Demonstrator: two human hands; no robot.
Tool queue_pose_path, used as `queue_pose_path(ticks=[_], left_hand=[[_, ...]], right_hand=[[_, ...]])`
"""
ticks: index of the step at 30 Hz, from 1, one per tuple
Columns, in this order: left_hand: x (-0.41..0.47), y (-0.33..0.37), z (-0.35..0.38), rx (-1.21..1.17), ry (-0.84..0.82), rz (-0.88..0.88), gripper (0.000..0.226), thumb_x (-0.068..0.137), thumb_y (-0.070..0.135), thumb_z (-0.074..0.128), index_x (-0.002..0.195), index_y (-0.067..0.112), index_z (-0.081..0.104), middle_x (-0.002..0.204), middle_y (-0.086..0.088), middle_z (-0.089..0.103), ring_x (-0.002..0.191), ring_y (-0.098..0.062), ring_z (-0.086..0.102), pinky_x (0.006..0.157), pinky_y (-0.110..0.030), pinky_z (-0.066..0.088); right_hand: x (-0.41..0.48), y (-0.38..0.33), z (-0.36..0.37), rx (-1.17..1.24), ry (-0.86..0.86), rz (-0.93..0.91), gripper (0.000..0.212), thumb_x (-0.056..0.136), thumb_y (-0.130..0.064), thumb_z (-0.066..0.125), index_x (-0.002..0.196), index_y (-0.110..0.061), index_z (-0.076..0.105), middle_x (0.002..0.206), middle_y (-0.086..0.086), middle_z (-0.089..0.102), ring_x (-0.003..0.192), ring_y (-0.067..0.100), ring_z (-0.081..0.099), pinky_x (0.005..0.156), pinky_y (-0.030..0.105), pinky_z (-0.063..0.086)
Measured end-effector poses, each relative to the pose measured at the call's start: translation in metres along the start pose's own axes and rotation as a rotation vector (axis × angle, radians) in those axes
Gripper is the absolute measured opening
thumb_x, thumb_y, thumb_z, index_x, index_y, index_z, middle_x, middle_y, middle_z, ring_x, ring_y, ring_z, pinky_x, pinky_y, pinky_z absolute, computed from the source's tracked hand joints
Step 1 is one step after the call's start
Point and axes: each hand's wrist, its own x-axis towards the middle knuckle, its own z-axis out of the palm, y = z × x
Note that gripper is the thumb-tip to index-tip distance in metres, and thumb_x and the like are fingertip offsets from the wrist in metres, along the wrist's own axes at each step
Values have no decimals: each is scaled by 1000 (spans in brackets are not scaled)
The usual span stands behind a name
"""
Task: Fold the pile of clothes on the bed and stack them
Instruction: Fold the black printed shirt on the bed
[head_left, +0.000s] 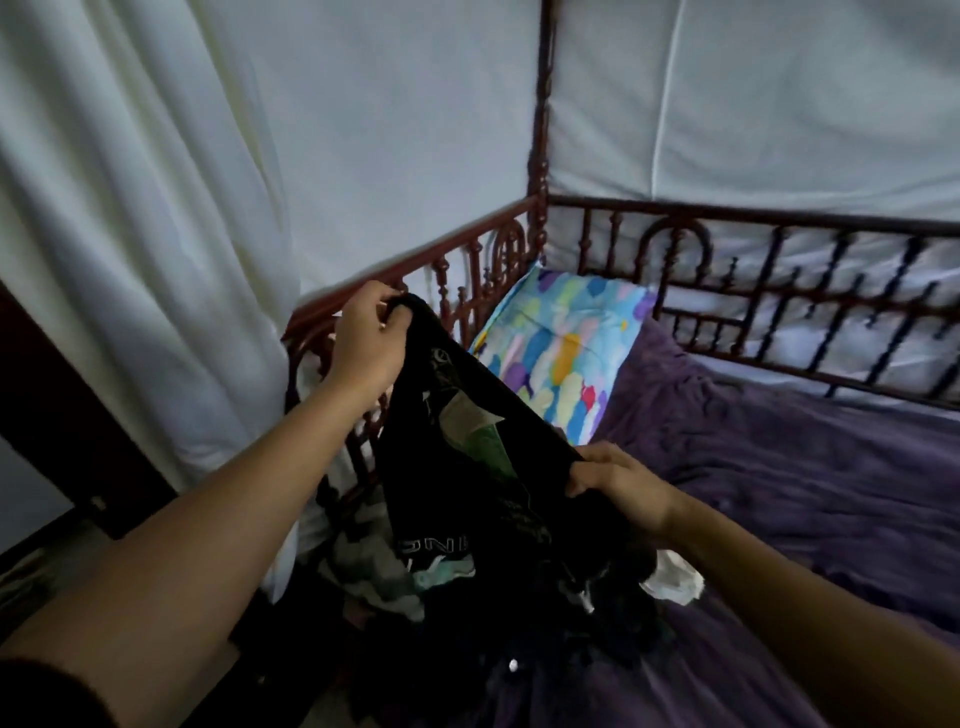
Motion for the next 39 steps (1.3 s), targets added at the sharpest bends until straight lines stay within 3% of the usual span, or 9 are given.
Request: queue_pose_path(ticks=[4,6,8,15,22,26,29,32,39], left_hand=[[-6,59,21,-259,-144,38,25,92,11,49,78,31,58,78,4,64,69,-8,61,64,-24,48],[-13,84,25,-310,-230,104,27,90,16,52,74,35,61,70,11,67,65,-2,62,58,-16,46],[-18,106,30,-314,-318,176,27,90,18,53,73,38,61,68,14,67,62,1,62,55,-12,45],[-32,127,38,-219,-422,201,17,91,4,58,80,18,57,69,9,66,65,-4,61,63,-20,48],[-50,109,47,469,-830,191,31,75,45,77,59,28,57,53,14,53,50,2,50,50,-20,35],[-50,107,70,674,-548,348,29,78,36,75,61,26,55,66,8,53,71,-15,59,56,-30,37],[-37,120,78,420,-264,326,14,77,10,74,72,9,61,74,-6,56,73,-27,57,64,-37,43],[-18,139,75,60,-114,94,23,77,-3,64,65,15,54,63,-4,53,61,-21,52,58,-30,40],[-4,149,63,20,-376,243,22,86,6,63,80,20,48,78,-15,63,66,-22,55,63,-34,44]], right_hand=[[-25,-7,-19,323,-70,165,34,80,-43,70,95,-13,65,67,6,62,46,14,55,38,20,40],[-30,-8,-29,343,-68,167,48,82,-44,66,118,-13,66,108,12,71,88,22,69,73,32,58],[-37,-12,-34,219,-72,152,52,82,-32,66,129,-10,60,124,13,64,109,28,61,98,36,49],[-72,-32,-95,-171,-32,44,24,80,-18,76,58,-14,68,54,-4,60,47,7,56,45,16,40],[-99,-67,-212,-642,194,-69,24,70,-31,84,82,-12,75,85,17,71,76,26,67,70,36,51],[-116,-78,-226,-845,69,-35,36,72,-37,81,81,-3,73,87,21,67,77,23,60,70,34,44],[-130,-75,-214,-733,49,-233,19,77,-21,79,88,-5,77,108,-1,71,102,18,66,89,36,51],[-135,-73,-203,-405,84,-387,11,80,-17,77,86,-8,77,89,9,74,79,27,69,67,34,53],[-113,-66,-226,-743,663,-244,20,89,-6,62,76,-21,57,75,4,61,72,27,61,62,37,49]])
